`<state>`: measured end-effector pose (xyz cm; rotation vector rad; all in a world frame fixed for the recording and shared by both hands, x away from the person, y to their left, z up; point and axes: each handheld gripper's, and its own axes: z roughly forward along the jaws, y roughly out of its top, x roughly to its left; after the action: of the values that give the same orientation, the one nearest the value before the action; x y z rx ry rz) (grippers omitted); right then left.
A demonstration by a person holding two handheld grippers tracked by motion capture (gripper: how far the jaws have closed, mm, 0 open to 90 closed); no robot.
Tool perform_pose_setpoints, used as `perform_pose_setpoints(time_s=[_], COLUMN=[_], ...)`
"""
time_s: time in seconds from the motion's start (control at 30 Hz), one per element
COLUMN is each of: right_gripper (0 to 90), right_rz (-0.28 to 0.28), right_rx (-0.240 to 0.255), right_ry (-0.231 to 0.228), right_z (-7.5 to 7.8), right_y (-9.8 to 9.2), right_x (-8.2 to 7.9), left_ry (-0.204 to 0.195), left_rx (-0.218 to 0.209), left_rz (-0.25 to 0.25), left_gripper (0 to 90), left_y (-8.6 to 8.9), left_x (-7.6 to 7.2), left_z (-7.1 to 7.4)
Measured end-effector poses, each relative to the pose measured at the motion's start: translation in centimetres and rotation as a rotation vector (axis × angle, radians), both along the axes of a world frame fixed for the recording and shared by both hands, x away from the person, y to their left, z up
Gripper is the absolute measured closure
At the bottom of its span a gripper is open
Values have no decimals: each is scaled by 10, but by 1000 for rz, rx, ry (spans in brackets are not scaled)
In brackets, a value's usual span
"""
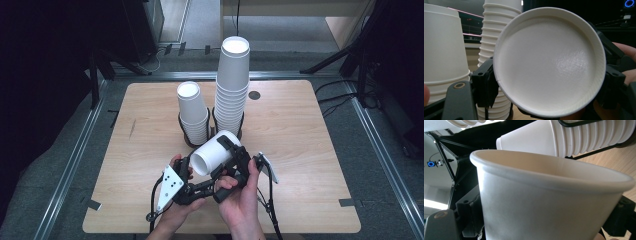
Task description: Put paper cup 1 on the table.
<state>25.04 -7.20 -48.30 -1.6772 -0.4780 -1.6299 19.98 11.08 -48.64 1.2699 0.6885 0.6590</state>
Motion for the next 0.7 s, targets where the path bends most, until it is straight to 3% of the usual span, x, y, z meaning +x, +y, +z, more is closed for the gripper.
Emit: perform_pose_setpoints(time_s=[0.37, 0.57, 0.7], right_gripper=[131, 135, 135], right_rz=[-7, -14, -23], right_rx=[-6, -15, -16], right_ry=[-10, -22, -27], right_z=[2, 2, 2], right_y=[-2, -3, -4], right_x=[0, 0, 0], left_ry=[-3, 29, 25], left_rx=[9, 36, 36], left_rz=[-13, -20, -26], left_gripper=[202, 199, 195], left_y=[1, 3, 4], left_x=[0, -1, -2], left_z=[2, 5, 7])
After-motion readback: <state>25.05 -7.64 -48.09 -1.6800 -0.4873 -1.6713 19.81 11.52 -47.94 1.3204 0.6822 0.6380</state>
